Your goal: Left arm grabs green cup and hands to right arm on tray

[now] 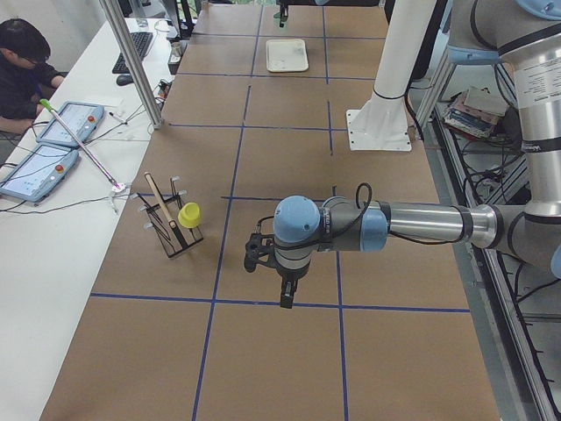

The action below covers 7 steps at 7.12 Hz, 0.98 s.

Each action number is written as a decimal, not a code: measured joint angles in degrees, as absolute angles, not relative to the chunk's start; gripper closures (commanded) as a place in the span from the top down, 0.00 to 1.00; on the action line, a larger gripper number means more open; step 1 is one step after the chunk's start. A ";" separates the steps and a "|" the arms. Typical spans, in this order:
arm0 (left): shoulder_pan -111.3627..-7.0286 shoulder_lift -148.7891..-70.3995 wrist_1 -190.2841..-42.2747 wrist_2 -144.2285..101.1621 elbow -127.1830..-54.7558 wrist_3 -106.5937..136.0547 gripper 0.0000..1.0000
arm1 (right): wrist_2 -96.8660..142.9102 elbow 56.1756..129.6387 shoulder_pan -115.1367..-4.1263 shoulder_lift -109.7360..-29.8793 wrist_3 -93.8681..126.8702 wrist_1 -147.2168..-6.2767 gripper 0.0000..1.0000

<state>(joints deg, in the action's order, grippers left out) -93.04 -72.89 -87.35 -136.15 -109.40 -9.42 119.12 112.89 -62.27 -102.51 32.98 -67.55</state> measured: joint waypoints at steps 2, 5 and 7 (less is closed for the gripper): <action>-93.30 -72.90 -87.67 -136.17 -109.28 -9.29 1.00 | 114.03 112.39 -56.03 -103.01 43.08 -62.17 0.02; -93.34 -73.11 -87.87 -136.14 -109.21 -8.31 1.00 | 105.21 110.52 -47.02 -103.15 56.07 -54.86 0.03; -93.34 -73.27 -87.89 -136.09 -109.22 -8.19 1.00 | 101.80 108.71 -44.07 -104.18 59.58 -50.90 0.89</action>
